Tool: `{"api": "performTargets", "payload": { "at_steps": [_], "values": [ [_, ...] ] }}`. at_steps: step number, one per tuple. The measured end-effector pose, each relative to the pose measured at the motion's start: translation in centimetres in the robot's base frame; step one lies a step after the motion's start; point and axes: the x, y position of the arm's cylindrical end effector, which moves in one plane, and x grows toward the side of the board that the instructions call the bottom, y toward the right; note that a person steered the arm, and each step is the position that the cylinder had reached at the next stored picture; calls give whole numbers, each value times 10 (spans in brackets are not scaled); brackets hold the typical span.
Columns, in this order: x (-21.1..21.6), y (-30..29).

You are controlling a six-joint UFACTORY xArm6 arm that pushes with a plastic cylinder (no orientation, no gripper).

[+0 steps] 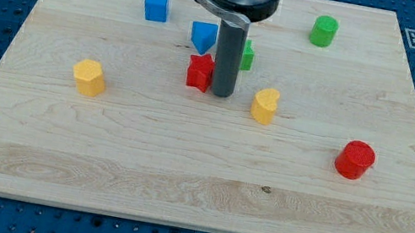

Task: Move the yellow hexagon to center

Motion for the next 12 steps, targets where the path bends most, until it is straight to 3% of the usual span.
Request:
{"api": "performTargets", "payload": {
  "at_steps": [1, 3, 5, 6, 8, 9, 12],
  "values": [
    [21, -1],
    [39, -59],
    [106, -124],
    [104, -188],
    [7, -251],
    [-3, -235],
    [28, -136]
  ]
}}
